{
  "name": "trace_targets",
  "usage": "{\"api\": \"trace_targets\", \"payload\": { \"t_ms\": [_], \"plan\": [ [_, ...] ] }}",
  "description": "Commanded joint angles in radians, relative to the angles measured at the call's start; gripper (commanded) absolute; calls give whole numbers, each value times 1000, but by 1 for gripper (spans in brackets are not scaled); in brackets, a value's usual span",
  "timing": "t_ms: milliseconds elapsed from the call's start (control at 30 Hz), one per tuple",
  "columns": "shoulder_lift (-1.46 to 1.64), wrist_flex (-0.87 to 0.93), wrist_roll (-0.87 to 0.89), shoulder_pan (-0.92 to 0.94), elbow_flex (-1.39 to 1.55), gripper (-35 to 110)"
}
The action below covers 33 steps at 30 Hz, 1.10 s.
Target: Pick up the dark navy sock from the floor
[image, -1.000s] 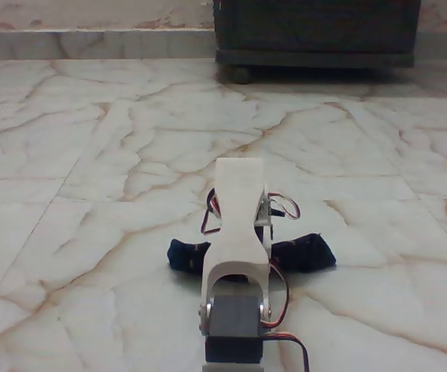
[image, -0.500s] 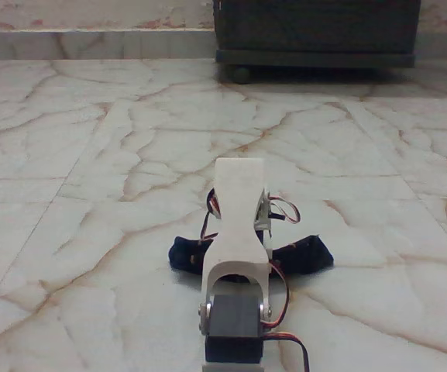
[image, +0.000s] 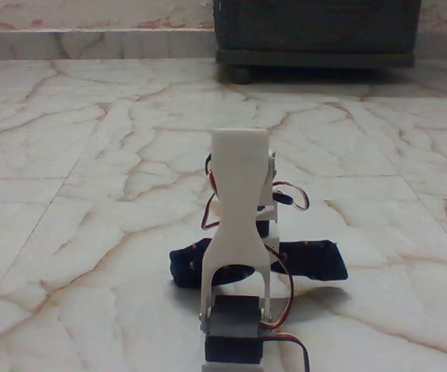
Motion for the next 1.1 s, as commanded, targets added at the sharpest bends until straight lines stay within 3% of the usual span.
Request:
{"api": "trace_targets", "payload": {
  "t_ms": [0, 367, 500, 1067],
  "plan": [
    [117, -18, -23, 14, 75, 0],
    [466, -236, -104, 38, 499, 0],
    [597, -385, -202, 72, 698, 0],
    [1015, -629, -555, 57, 1045, 0]
  ]
}}
